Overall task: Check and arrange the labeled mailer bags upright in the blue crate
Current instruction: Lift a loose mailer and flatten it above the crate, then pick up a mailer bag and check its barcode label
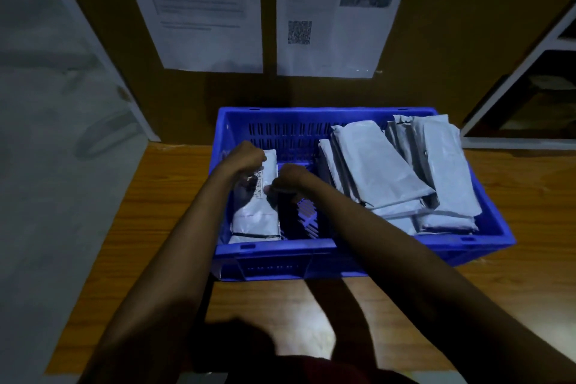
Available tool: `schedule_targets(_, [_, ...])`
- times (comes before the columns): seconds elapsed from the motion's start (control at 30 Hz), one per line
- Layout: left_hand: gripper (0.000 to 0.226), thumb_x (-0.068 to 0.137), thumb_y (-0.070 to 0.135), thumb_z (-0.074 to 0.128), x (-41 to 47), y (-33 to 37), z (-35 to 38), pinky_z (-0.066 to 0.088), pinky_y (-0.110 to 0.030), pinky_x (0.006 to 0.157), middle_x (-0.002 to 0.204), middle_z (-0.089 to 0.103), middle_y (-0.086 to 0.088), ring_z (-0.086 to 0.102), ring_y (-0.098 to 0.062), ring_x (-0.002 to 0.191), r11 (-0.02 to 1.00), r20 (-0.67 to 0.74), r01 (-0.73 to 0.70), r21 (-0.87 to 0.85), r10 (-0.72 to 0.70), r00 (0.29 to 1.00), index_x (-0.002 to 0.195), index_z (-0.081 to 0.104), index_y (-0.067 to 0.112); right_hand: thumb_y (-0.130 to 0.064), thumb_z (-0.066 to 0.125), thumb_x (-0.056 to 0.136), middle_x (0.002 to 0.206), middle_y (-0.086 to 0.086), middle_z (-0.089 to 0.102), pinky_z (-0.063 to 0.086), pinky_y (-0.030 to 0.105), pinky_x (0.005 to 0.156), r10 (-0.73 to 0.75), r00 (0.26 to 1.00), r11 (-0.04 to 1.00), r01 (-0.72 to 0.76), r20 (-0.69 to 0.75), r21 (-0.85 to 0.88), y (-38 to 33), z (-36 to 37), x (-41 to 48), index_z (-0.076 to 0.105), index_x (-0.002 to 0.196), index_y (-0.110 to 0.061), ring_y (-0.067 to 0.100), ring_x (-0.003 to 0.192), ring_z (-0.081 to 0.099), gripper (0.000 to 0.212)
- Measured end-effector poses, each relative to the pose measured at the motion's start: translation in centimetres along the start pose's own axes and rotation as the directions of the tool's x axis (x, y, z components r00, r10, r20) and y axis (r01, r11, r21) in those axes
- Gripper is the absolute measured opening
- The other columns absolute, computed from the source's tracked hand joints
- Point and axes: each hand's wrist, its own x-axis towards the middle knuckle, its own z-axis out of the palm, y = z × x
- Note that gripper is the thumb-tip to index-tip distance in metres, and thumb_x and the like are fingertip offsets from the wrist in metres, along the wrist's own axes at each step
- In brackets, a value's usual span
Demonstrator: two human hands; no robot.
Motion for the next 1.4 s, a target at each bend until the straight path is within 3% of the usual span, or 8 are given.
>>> schedule_targets(0.17, [0.028,0.088,0.001,0.052,0.7,-0.7,0.1,0.05,-0.041,0.073,0.112,0.07,-0.026,0.069,-0.035,0.106,0.999,-0.015,0.032,-0.041,-0.032,0.999,0.112,0.066,-0.005,-0.036,0.086,0.082,0.085,0.01,0.065,0.05,0.029,0.066,-0.072,0.997,0.996,0.072,-0.01,-0.052,0.9,0.3,0.6,0.06,0.071,-0.011,0.024,0.069,0.063,0.038])
schedule_targets(0.27, [0.027,0.091,-0.001,0.054,0.3,0.0,0.1,0.053,-0.042,0.073,0.106,0.071,-0.027,0.07,-0.036,0.097,0.999,-0.036,-0.009,-0.044,0.008,0.999,0.114,0.067,-0.007,-0.034,0.085,0.084,0.106,0.015,0.072,0.055,0.033,0.088,-0.108,0.994,0.994,0.108,0.004,-0.022,0.8,1.0,0.8,0.073,0.107,0.0,0.027,0.095,0.068,0.043])
schedule_targets(0.47, [0.025,0.088,0.002,0.05,0.3,-0.9,0.4,0.054,-0.038,0.07,0.094,0.073,-0.026,0.066,-0.03,0.072,0.997,-0.016,0.059,-0.05,-0.06,0.998,0.107,0.065,-0.004,-0.03,0.079,0.088,0.122,0.016,0.066,0.052,0.034,0.083,-0.114,0.992,0.988,0.108,-0.051,-0.109,1.1,-0.4,0.5,0.063,0.119,-0.004,0.032,0.113,0.066,0.044])
schedule_targets(0.6, [0.017,0.095,0.003,0.048,0.2,-0.3,0.3,0.049,-0.035,0.063,0.092,0.067,-0.026,0.062,-0.03,0.072,0.985,-0.014,0.068,-0.156,-0.071,0.997,0.104,0.06,-0.003,-0.018,0.076,0.086,0.097,0.017,0.074,0.063,0.033,0.056,-0.092,0.981,0.996,0.094,-0.172,-0.001,1.2,-1.5,0.4,0.067,0.097,-0.004,0.023,0.057,0.073,0.02])
schedule_targets(0.7, [0.012,0.098,0.005,0.051,-0.5,-0.3,0.4,0.046,-0.027,0.052,0.081,0.064,-0.022,0.061,-0.027,0.062,0.985,0.035,0.104,-0.141,-0.1,0.994,0.103,0.06,-0.002,-0.024,0.079,0.087,0.088,0.016,0.077,0.064,0.036,0.067,-0.125,0.968,0.989,0.139,-0.219,0.053,0.9,-2.1,-0.7,0.072,0.099,-0.004,0.024,0.062,0.074,0.024])
schedule_targets(0.83, [0.011,0.092,0.009,0.062,-1.3,1.9,0.4,0.047,-0.025,0.052,0.075,0.066,-0.014,0.062,-0.021,0.062,0.988,-0.011,-0.074,-0.136,0.073,0.997,0.096,0.069,0.002,-0.039,0.083,0.083,0.1,0.01,0.077,0.055,0.036,0.087,-0.213,0.871,0.953,0.285,-0.443,0.101,1.5,-4.9,-4.3,0.075,0.104,-0.014,0.027,0.098,0.073,0.034])
schedule_targets(0.97, [0.009,0.094,0.012,0.064,-3.5,5.4,1.4,0.045,-0.033,0.071,0.078,0.07,-0.004,0.063,-0.017,0.074,0.929,0.026,-0.286,-0.236,0.3,0.953,0.099,0.071,0.014,-0.048,0.084,0.078,0.078,0.002,0.077,0.061,0.043,0.082,-0.129,0.79,0.906,0.34,-0.6,0.253,5.0,-8.5,-8.7,0.074,0.102,-0.026,0.02,0.075,0.075,0.034])
schedule_targets(1.4, [0.019,0.089,0.015,0.075,-5.4,8.0,10.8,0.053,-0.039,0.064,0.072,0.063,-0.017,0.057,-0.024,0.059,0.954,0.174,-0.222,-0.202,0.258,0.95,0.078,0.064,0.005,-0.045,0.08,0.085,0.125,0.011,0.07,0.045,0.034,0.093,0.114,0.748,0.992,-0.047,-0.654,0.119,13.2,-10.2,-13.6,0.065,0.129,-0.016,0.03,0.119,0.062,0.055])
